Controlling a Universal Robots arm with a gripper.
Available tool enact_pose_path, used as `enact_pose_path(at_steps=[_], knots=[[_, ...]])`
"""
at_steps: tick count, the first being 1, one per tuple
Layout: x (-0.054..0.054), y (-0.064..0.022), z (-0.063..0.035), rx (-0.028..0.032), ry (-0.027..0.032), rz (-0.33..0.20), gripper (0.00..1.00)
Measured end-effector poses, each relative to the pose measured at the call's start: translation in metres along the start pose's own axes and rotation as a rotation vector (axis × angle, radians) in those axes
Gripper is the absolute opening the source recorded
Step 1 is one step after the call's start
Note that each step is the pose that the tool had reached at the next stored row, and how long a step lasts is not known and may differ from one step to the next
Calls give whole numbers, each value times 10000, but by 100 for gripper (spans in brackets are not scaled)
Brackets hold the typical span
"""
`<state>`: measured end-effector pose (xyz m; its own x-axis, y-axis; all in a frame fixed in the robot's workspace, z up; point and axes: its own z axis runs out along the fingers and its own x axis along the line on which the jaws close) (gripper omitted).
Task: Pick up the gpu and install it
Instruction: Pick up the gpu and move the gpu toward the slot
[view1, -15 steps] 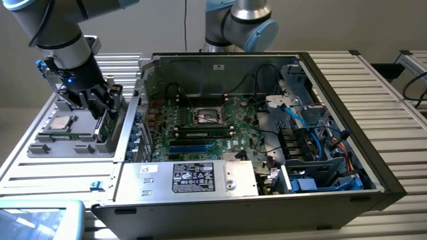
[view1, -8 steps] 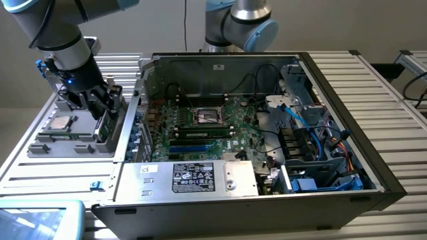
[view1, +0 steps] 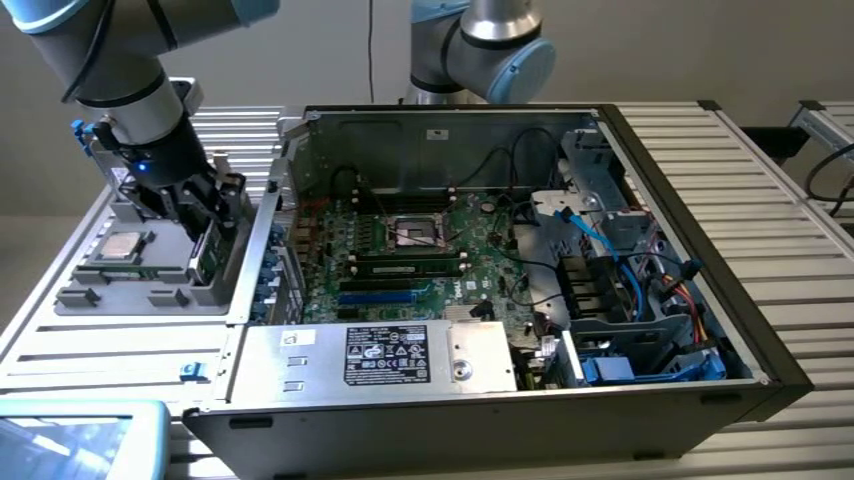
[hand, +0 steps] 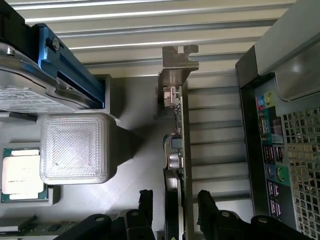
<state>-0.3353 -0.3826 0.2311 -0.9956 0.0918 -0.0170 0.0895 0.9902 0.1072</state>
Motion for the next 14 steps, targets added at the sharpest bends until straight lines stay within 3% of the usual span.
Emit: enact_pose_path(at_steps=[14], knots=[[1,-7,64,-67,6,3,50]])
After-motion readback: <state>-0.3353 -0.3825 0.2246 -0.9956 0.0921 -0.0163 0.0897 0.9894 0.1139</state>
